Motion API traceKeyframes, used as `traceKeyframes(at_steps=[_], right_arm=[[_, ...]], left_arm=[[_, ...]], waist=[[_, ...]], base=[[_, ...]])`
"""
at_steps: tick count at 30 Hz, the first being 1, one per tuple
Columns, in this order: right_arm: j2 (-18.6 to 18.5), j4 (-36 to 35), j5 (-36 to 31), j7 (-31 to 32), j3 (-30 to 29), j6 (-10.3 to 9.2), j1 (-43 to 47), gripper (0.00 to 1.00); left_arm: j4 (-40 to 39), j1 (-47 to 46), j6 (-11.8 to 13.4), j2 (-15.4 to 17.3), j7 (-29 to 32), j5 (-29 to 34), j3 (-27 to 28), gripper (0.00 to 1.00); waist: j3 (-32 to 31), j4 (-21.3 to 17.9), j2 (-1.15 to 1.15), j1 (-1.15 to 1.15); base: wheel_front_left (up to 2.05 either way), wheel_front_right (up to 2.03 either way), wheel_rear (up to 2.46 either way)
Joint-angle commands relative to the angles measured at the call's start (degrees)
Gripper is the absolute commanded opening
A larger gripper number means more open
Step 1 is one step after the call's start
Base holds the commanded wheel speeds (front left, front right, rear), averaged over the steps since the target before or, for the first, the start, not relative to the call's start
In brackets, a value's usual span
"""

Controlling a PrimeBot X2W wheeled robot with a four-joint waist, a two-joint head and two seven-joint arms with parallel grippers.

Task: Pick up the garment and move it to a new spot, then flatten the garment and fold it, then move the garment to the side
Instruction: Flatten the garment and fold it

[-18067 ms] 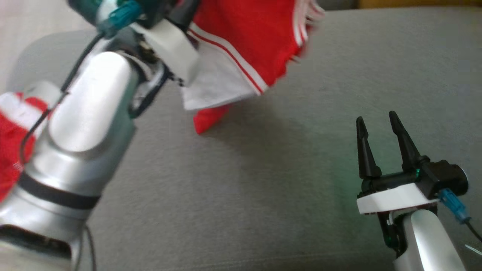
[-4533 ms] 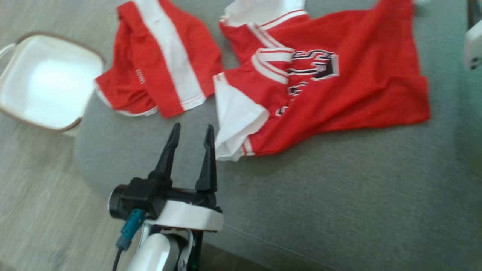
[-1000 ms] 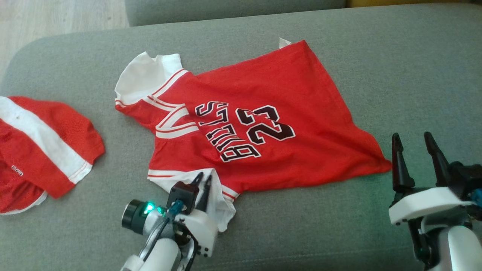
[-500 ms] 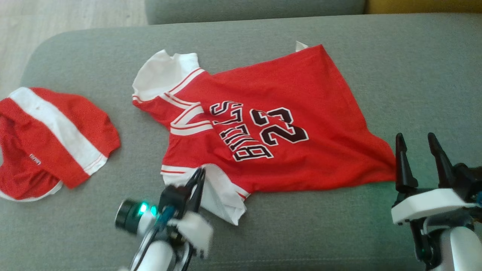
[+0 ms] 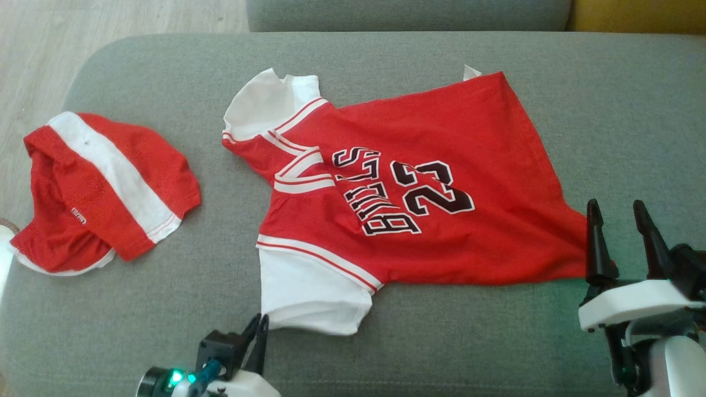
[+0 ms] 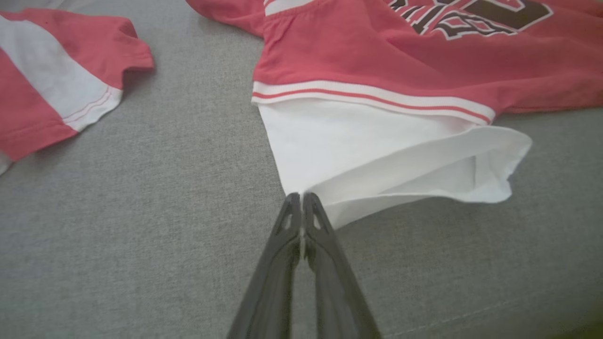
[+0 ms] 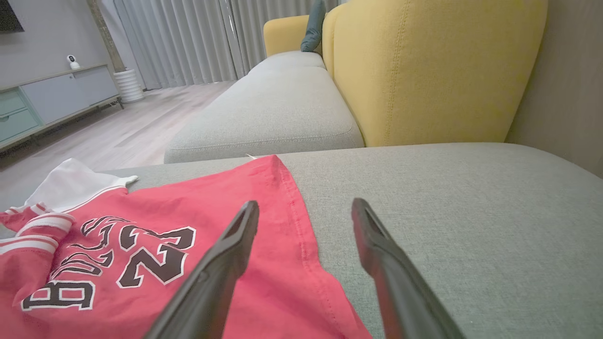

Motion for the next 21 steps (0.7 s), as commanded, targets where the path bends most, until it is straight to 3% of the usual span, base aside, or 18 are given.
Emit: traceKeyframes(at_steps=[1, 10, 21], right_arm=[[-0.34, -1.68, 0.48, -0.73, 1.05, 0.37, -1.47, 1.0], [-0.34, -0.71, 0.9, -2.82, -0.21, 0.37, -1.12, 1.0], [-0.34, 2.52, -2.9, -9.55, 1.39, 0.37, -0.02, 1.0]], left_arm=[[-2.19, -0.31, -0.11, 0.67, 0.01, -0.58, 2.05, 0.98], [-6.85, 1.9, 0.72, 0.93, -3.65, -3.14, 4.41, 1.0], [-7.43, -4.18, 1.59, -2.67, -9.96, -4.82, 8.17, 1.0]], waist=[[-0.02, -0.04, 0.0, 0.0], [-1.06, 0.01, 0.0, 0.0], [-6.25, -0.84, 0.0, 0.0]], base=[[0.0, 0.0, 0.0], [0.0, 0.0, 0.0], [0.0, 0.0, 0.0]])
